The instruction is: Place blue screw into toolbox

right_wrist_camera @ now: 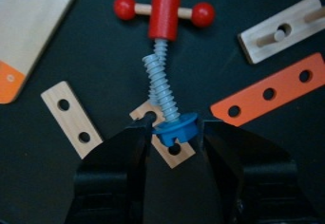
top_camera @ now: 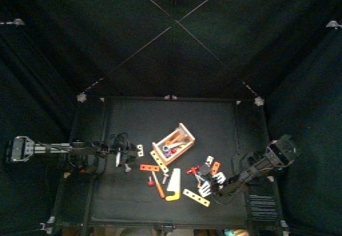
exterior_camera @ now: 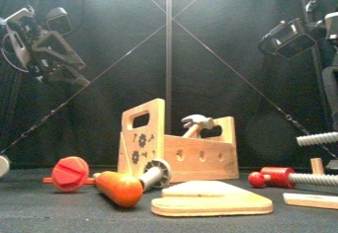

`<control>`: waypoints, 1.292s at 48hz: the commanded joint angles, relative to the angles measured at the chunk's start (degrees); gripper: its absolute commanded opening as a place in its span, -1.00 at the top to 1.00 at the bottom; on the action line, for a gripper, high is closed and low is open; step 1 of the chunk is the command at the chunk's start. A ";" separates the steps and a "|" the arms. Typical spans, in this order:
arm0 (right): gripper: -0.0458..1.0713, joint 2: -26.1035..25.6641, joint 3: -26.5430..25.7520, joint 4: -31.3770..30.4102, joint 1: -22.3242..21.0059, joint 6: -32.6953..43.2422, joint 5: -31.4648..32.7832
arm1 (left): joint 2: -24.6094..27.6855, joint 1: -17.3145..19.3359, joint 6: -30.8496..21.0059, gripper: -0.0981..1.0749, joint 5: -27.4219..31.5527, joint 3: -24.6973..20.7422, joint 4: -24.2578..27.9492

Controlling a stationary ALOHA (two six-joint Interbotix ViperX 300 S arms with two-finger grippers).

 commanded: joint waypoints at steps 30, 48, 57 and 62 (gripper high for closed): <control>-0.24 -0.53 -5.89 -33.05 -22.24 0.18 -6.33 | 0.00 0.35 0.09 -0.63 -0.35 -0.53 -0.18; -0.26 8.88 -11.95 -37.79 -29.18 0.00 -10.90 | 0.00 0.26 0.00 -0.63 -0.35 -0.44 -0.18; -0.31 11.69 -13.89 -37.88 -29.27 -0.09 -10.81 | 0.00 0.26 0.00 -0.63 -0.35 -0.35 -0.18; -0.40 12.74 -14.41 -37.79 -29.27 0.00 -10.81 | 0.00 0.26 0.00 -0.63 -0.35 -0.35 -0.26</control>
